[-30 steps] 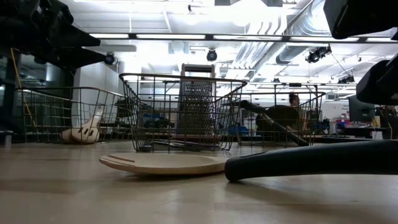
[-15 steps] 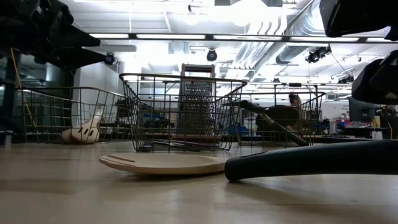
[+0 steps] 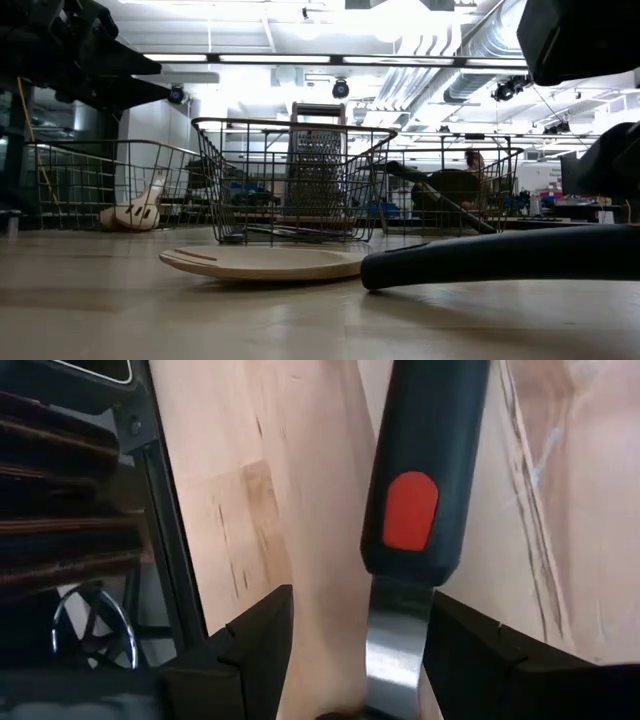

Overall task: Pick & Place Kitchen Items
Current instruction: Put the black spatula into the into the right wire basket

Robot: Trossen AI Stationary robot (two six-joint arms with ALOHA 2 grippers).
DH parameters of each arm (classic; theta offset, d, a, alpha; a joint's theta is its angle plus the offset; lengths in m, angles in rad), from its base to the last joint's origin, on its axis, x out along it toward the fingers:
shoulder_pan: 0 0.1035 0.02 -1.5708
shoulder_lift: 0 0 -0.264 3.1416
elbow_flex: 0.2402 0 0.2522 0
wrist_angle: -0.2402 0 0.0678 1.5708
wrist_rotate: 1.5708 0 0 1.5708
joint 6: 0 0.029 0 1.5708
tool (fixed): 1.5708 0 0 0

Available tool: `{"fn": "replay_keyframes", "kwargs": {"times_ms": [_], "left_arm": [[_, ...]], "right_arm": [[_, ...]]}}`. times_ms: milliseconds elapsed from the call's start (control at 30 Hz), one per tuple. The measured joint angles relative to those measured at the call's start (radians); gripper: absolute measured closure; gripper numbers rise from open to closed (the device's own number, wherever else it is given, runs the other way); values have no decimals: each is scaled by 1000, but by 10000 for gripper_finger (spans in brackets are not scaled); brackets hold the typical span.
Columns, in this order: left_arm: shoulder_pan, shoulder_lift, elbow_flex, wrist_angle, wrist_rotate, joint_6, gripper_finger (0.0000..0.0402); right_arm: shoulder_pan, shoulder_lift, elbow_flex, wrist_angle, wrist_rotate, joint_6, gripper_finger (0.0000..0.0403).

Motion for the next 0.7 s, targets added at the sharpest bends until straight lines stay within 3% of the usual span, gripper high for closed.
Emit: {"fn": "replay_keyframes", "kwargs": {"times_ms": [300, 700], "left_arm": [[0, 0, 0, -9, 0, 0, 158], [0, 0, 0, -15, 0, 0, 158]], "right_arm": [[-13, 1, 0, 0, -35, -4, 226], [-36, 2, 0, -40, -22, -4, 343]]}}
